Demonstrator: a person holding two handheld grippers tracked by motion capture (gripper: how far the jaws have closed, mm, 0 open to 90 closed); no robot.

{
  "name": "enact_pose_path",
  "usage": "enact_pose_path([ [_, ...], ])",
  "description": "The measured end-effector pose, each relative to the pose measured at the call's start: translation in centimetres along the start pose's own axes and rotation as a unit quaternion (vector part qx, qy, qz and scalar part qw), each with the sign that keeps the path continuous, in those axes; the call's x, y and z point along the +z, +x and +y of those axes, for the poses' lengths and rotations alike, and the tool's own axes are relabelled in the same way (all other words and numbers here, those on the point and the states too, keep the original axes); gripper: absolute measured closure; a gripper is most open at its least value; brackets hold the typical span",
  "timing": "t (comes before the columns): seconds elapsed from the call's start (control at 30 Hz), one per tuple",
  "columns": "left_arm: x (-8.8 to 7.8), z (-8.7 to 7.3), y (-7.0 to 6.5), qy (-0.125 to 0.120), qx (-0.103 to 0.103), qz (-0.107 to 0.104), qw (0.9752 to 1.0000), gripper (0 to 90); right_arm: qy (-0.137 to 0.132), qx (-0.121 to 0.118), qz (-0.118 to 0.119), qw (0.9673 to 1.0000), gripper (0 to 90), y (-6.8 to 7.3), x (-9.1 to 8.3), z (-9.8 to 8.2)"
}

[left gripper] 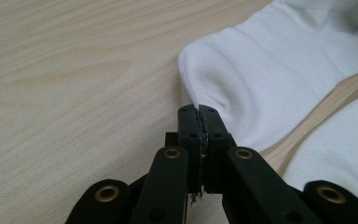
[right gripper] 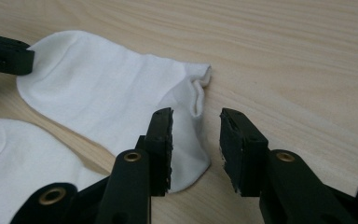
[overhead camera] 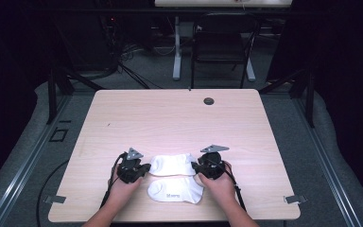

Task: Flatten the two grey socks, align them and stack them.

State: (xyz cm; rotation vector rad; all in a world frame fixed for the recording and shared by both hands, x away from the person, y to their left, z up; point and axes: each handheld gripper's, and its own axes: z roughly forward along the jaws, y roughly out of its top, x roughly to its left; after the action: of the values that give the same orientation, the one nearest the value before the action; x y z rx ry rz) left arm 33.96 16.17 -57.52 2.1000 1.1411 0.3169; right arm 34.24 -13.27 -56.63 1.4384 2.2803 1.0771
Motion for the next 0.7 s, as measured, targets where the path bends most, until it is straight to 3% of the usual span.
enact_pose_path([
  [0.1, -0.01, 0.0, 0.01, 0.0, 0.0, -0.001, 1.0, 89.3, 0.002, -0.001, -0.002, 1.0, 69.1, -0.14, 0.28, 0.0],
  [0.27, 0.02, -0.01, -0.01, 0.0, -0.001, -0.001, 1.0, 89.3, 0.008, 0.005, -0.007, 0.9999, 84.8, -0.42, 0.8, -0.02],
  [0.5, -0.05, 0.02, 0.04, -0.003, -0.001, -0.002, 1.0, 89.4, 0.016, 0.01, -0.006, 0.9998, 86.5, -0.82, 1.0, 0.06],
  [0.7, -0.55, 0.21, 0.1, -0.01, -0.009, -0.009, 0.9999, 89.6, 0.001, 0.006, 0.002, 1.0, 86.6, -0.62, 0.26, 0.18],
])
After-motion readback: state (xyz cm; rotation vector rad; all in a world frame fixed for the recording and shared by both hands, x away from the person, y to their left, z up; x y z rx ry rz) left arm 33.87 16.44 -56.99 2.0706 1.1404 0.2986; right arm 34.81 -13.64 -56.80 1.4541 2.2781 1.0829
